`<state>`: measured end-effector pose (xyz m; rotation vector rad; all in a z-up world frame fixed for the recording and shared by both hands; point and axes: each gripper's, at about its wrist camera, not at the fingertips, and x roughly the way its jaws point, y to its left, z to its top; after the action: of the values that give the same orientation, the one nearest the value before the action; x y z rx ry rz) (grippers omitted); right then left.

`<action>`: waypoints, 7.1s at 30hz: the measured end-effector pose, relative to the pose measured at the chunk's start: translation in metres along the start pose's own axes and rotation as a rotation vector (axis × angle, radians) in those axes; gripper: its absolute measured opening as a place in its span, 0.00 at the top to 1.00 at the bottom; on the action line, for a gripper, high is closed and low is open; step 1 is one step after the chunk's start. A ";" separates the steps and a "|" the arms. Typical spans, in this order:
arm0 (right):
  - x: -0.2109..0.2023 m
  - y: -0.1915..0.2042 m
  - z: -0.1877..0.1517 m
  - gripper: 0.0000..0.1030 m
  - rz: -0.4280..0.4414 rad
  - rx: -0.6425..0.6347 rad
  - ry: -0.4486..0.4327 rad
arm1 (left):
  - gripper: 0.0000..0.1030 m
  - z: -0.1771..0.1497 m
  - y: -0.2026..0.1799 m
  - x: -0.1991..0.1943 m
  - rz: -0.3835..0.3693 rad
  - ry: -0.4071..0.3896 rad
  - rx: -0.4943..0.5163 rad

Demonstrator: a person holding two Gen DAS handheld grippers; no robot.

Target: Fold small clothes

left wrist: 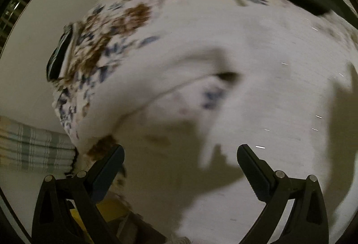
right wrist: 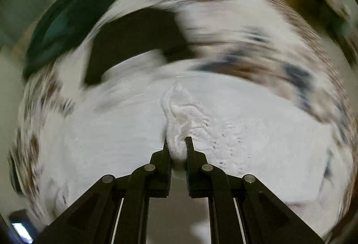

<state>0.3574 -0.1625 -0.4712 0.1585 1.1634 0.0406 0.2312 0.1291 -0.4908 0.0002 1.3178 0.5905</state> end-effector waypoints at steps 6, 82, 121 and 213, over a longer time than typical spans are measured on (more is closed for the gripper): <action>0.058 0.196 -0.023 0.90 0.007 -0.365 0.046 | 0.00 0.001 0.055 0.032 0.020 0.028 -0.077; -0.001 -0.196 -0.009 0.17 -0.196 0.209 0.235 | 0.91 0.083 -0.227 -0.133 -0.491 -0.287 0.185; -0.002 -0.216 0.014 0.92 0.014 0.321 0.255 | 0.16 0.114 -0.058 -0.025 -0.070 -0.158 -0.116; -0.062 -0.276 -0.215 0.51 0.072 0.292 0.751 | 0.16 0.016 -0.093 -0.050 -0.215 -0.121 0.249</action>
<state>0.1215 -0.4200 -0.5381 0.4711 1.9117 -0.0091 0.2772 0.0352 -0.4713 0.0961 1.2471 0.2379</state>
